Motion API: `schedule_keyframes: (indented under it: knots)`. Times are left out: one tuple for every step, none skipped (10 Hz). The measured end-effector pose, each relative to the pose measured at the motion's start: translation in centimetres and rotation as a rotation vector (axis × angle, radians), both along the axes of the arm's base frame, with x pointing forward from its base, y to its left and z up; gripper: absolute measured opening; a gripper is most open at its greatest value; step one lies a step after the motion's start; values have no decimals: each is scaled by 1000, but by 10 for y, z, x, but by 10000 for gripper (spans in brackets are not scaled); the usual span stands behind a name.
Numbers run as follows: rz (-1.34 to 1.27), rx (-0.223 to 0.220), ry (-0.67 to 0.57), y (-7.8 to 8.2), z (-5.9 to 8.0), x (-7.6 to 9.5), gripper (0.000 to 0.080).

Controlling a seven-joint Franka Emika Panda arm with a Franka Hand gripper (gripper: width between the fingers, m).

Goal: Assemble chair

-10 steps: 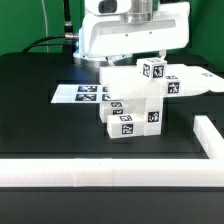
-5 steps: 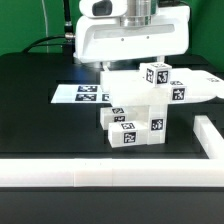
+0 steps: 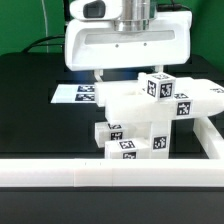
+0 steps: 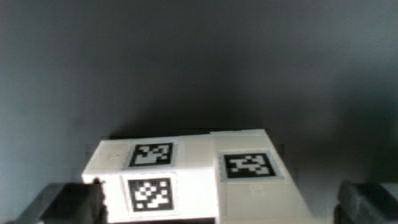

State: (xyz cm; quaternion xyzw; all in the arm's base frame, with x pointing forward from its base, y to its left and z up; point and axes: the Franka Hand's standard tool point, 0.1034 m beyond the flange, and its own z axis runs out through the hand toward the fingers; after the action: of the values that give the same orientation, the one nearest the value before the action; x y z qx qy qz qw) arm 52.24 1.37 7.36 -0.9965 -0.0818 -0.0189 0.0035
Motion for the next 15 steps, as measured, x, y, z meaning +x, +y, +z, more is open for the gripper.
schedule_keyframes:
  knots:
    - [-4,-1,-5,1,1,5,649]
    - [-18,1,-4,2,2,8,649]
    - [-32,0,-7,4,1,12,649]
    - [-37,1,-4,7,1,9,649]
    - [-43,4,8,9,0,-1,649]
    - [-55,10,21,13,1,-12,649]
    - [-61,19,31,17,4,-23,649]
    - [-70,27,38,20,6,-34,649]
    - [-92,37,49,22,9,-44,649]
    - [-121,50,80,26,9,-56,649]
    - [-127,52,88,26,9,-58,649]
    - [-126,50,88,25,8,-58,649]
    - [-127,50,88,25,8,-58,649]
    - [-127,50,89,25,8,-59,649]
    - [-127,50,89,25,7,-59,649]
